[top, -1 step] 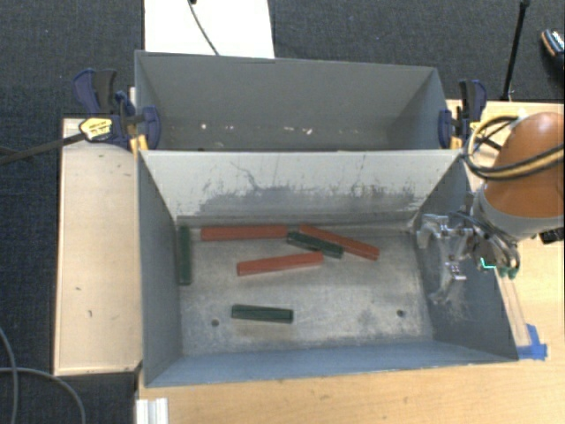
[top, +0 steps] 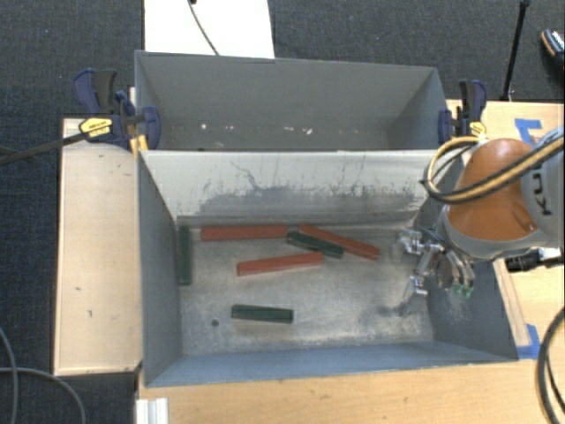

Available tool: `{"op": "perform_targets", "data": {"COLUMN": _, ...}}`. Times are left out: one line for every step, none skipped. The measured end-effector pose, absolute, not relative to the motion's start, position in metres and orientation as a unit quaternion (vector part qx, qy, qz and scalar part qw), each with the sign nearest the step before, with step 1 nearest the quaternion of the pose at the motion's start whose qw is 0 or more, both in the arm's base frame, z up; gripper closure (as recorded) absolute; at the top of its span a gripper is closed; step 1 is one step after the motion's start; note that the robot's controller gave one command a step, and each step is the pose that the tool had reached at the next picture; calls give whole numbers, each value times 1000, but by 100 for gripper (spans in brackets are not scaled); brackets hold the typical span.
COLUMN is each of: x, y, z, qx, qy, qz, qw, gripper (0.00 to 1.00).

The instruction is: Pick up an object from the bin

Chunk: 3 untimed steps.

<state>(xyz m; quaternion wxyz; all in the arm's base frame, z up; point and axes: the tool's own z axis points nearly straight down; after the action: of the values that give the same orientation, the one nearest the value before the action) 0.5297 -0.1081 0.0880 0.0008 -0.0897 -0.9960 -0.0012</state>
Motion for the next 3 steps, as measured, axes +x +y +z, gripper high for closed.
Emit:
{"op": "perform_targets", "data": {"x": 509, "y": -90, "z": 94, "qx": 103, "qy": -995, "qz": -1, "qw": 1, "gripper": 0}}
{"op": "perform_targets", "data": {"x": 487, "y": -78, "z": 139, "qx": 306, "qy": -952, "qz": 1, "qw": -3, "gripper": 0}}
{"op": "perform_targets", "data": {"x": 501, "y": -19, "z": 89, "qx": 240, "qy": -971, "qz": -2, "qw": 1, "gripper": 0}}
